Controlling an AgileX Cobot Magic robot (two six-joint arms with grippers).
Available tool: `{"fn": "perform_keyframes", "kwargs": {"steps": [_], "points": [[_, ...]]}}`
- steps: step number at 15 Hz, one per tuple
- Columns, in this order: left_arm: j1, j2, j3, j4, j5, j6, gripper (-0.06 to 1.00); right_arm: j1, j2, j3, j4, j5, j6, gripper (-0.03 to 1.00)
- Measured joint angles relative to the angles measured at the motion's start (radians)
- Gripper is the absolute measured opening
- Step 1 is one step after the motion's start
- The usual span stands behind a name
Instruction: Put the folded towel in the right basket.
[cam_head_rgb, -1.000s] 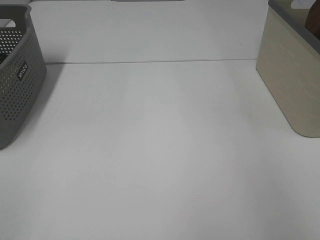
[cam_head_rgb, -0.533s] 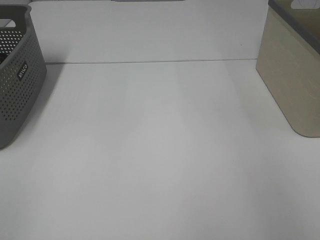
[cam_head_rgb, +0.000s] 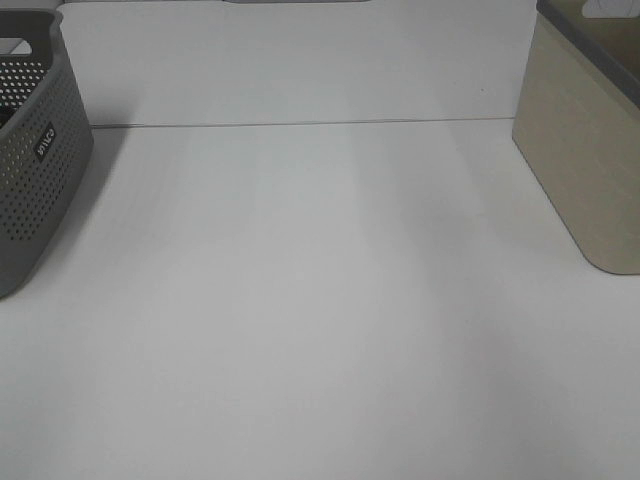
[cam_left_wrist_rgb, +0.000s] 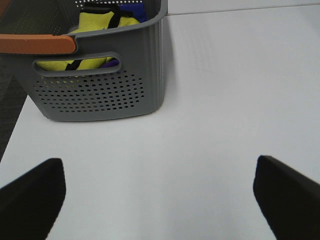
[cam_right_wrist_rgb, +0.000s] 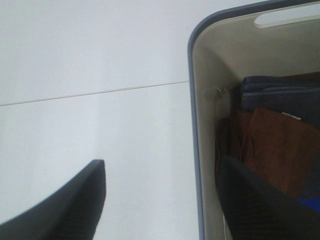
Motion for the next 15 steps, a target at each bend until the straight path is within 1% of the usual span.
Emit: {"fn": "perform_keyframes", "kwargs": {"steps": [2, 3, 4, 6, 11, 12, 13, 15], "points": [[0.000, 0.000, 0.000, 0.000, 0.000, 0.000, 0.97, 0.019, -0.113, 0.123, -0.045, 0.000, -0.001, 0.62], [0.000, 0.000, 0.000, 0.000, 0.000, 0.000, 0.97, 0.019, -0.222, 0.256, -0.093, 0.000, -0.001, 0.62], [0.000, 0.000, 0.000, 0.000, 0.000, 0.000, 0.97, 0.018, -0.289, 0.352, -0.133, 0.000, -0.001, 0.62], [0.000, 0.000, 0.000, 0.000, 0.000, 0.000, 0.97, 0.018, -0.430, 0.584, -0.176, -0.001, -0.001, 0.62], [0.000, 0.000, 0.000, 0.000, 0.000, 0.000, 0.97, 0.018, -0.756, 1.135, -0.176, -0.002, -0.001, 0.62], [0.000, 0.000, 0.000, 0.000, 0.000, 0.000, 0.97, 0.018, -0.816, 1.229, -0.176, -0.002, -0.001, 0.62], [0.000, 0.000, 0.000, 0.000, 0.000, 0.000, 0.97, 0.018, -0.844, 1.279, -0.176, -0.002, -0.001, 0.62], [0.000, 0.000, 0.000, 0.000, 0.000, 0.000, 0.97, 0.018, -0.991, 1.445, -0.176, -0.002, -0.001, 0.62]]}}
